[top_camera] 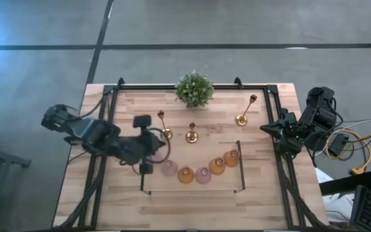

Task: Pick & Place candle stick holders
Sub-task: Put the bottom left gold candle holder on the shelf

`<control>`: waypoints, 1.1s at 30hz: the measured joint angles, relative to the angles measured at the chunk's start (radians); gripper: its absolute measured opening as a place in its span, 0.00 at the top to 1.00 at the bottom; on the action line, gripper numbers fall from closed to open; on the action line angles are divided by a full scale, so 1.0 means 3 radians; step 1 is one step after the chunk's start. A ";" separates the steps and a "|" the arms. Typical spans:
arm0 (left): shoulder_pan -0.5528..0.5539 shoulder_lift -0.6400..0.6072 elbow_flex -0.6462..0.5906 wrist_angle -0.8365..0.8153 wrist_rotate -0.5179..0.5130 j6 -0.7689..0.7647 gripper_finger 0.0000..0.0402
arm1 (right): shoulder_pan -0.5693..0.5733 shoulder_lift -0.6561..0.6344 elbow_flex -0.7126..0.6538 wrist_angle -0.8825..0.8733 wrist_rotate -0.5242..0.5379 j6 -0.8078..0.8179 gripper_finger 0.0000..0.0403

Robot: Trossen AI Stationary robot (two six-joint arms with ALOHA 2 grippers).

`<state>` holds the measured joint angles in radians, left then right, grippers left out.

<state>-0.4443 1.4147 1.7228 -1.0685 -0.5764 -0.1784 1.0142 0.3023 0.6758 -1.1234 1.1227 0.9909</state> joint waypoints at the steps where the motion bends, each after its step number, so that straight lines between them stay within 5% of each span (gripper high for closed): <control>1: 0.0000 -0.0042 -0.0009 -0.0014 -0.0118 0.0004 1.00 | 0.0000 0.0000 0.0000 0.0000 -0.0001 0.0000 0.98; 5: 0.0049 -0.0244 -0.0173 -0.0016 -0.0555 -0.0005 1.00 | 0.0000 0.0000 0.0000 0.0000 -0.0001 0.0000 0.98; 10: 0.0373 -0.0590 -0.0507 0.0181 -0.0535 0.0006 1.00 | 0.0000 0.0000 0.0000 0.0000 -0.0001 0.0000 0.98; 20: 0.1608 -0.1478 -0.1502 0.1023 0.0353 0.0458 1.00 | 0.0000 0.0001 0.0000 0.0001 -0.0001 0.0000 0.98; 26: 0.1999 -0.1892 -0.2216 0.1969 0.1073 0.0747 1.00 | 0.0000 0.0000 0.0000 0.0000 -0.0001 0.0000 0.98; 33: 0.2245 -0.1943 -0.2683 0.2157 0.1277 0.0882 1.00 | 0.0000 0.0000 0.0000 0.0001 -0.0001 0.0000 0.98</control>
<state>0.2293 0.8318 0.9178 -0.4214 -0.1932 0.0862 1.0142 0.3023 0.6758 -1.1233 1.1225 0.9909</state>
